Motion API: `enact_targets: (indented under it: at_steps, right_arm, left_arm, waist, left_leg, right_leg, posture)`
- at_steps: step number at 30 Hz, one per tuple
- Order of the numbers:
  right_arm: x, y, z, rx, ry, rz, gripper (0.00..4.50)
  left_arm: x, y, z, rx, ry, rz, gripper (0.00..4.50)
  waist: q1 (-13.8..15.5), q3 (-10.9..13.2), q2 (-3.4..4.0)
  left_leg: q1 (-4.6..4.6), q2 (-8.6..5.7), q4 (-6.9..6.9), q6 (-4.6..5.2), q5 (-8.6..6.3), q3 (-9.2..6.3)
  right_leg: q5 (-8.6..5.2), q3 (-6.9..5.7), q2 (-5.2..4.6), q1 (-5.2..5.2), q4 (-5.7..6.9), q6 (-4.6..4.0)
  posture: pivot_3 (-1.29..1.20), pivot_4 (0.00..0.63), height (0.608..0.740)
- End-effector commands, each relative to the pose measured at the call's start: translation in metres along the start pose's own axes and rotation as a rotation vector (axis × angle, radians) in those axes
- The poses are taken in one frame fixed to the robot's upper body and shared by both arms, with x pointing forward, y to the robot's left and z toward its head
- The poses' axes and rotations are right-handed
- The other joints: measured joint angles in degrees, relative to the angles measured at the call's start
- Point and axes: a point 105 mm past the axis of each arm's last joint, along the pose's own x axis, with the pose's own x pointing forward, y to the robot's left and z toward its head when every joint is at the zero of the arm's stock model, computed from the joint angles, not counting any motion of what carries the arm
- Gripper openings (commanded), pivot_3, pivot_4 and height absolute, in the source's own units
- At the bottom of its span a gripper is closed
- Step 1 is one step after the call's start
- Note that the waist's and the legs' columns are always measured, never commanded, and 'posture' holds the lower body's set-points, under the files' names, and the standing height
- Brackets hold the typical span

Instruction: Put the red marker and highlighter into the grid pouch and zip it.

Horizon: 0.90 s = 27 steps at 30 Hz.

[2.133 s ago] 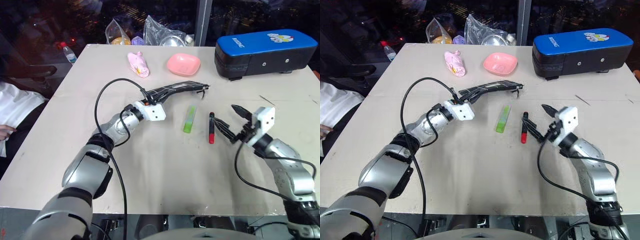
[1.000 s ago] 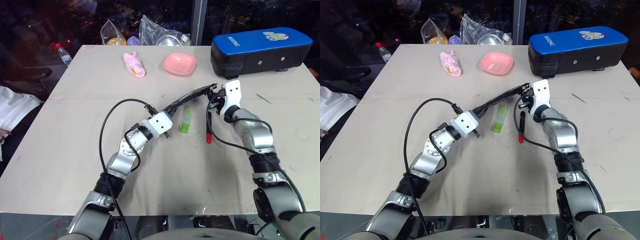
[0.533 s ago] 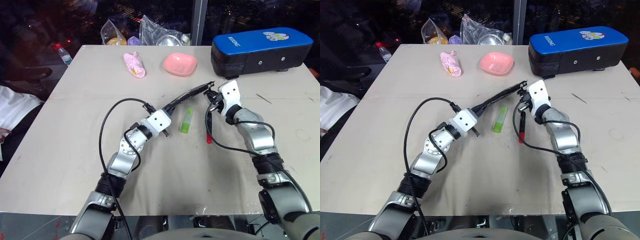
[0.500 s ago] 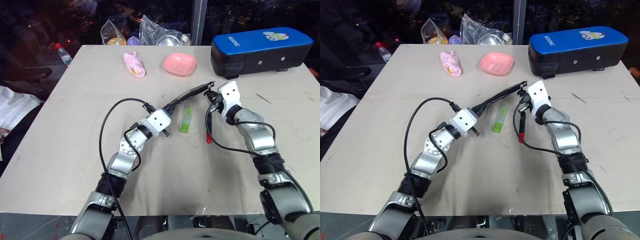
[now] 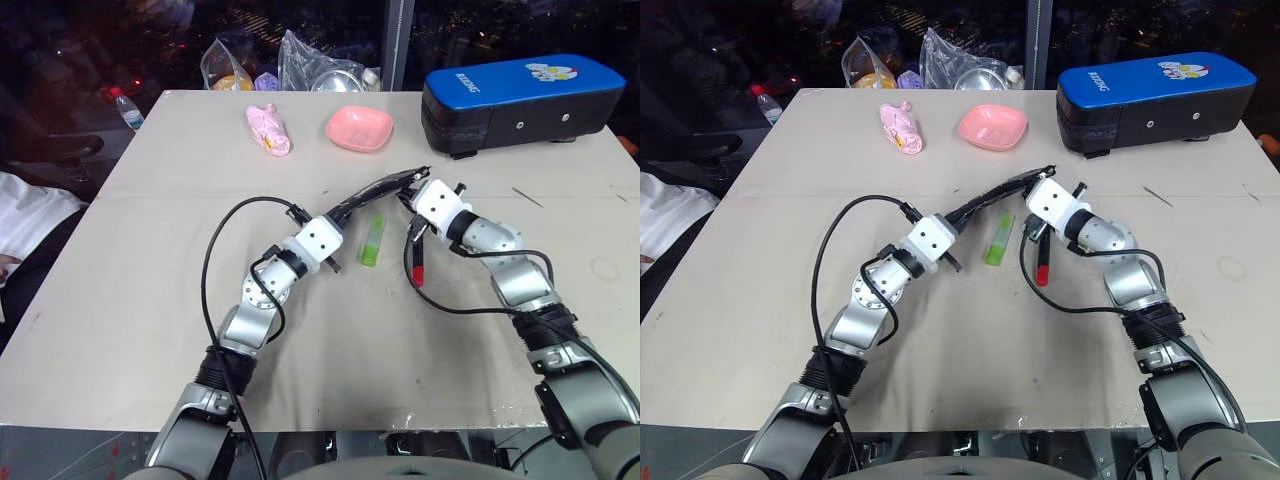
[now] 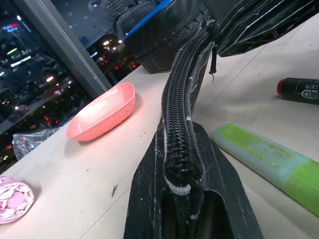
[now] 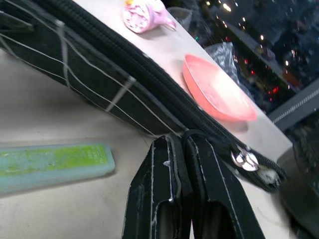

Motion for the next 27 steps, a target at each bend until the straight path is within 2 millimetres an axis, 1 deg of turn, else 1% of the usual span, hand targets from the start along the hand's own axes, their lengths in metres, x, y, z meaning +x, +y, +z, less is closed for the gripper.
enact_targets:
  at_steps: [1,9,15,19,23,27]
  right_arm:
    - [0.002,-0.004,0.017,-0.107,-0.054,0.034,0.12]
    - [0.0,0.007,0.02,-0.223,-0.067,0.123,0.12]
    - [0.001,0.009,0.021,-0.305,-0.078,0.157,0.12]
    - [0.001,0.014,0.022,-0.317,-0.096,0.183,0.12]
    - [0.001,0.02,0.029,-0.326,-0.131,0.211,0.12]
    - [0.002,0.023,0.034,-0.348,-0.154,0.224,0.12]
  left_arm:
    - [0.002,0.009,0.017,0.014,-0.058,0.035,0.0]
    - [0.002,0.007,0.016,0.01,-0.056,0.034,0.0]
    - [0.002,0.006,0.015,0.008,-0.052,0.03,0.0]
    - [0.002,0.006,0.015,0.009,-0.05,0.031,0.0]
    - [0.002,0.007,0.015,0.008,-0.05,0.033,0.0]
    - [0.003,0.007,0.015,0.007,-0.049,0.033,0.0]
  waist:
    - [0.03,0.0,0.0]
    - [0.01,0.0,0.0]
    - [0.01,0.0,0.0]
    - [0.04,0.0,0.0]
    - [0.03,0.0,0.0]
    - [0.04,0.0,0.0]
  left_leg:
    - [0.0,0.0,0.0,0.0,0.0,0.01]
    - [0.0,0.0,0.0,0.0,0.0,0.01]
    - [0.01,0.0,0.0,0.0,0.0,0.01]
    - [0.01,0.0,0.0,0.0,0.0,0.02]
    - [0.01,0.0,0.0,-0.01,0.0,0.02]
    - [0.01,0.0,0.0,-0.01,0.0,0.02]
  right_leg:
    - [0.0,0.0,0.0,0.0,0.0,0.0]
    - [0.0,0.0,0.0,0.0,0.0,0.0]
    - [0.0,0.0,0.0,0.0,0.0,0.0]
    - [0.0,0.0,0.0,0.0,-0.01,0.0]
    - [0.0,0.01,0.0,0.0,-0.01,0.0]
    - [0.0,0.01,0.0,0.0,-0.01,0.0]
  posture:
    - [0.0,0.15,0.74]
    - [0.0,0.15,0.74]
    - [0.0,0.15,0.74]
    - [0.0,0.15,0.74]
    - [0.0,0.15,0.74]
    - [0.0,0.15,0.74]
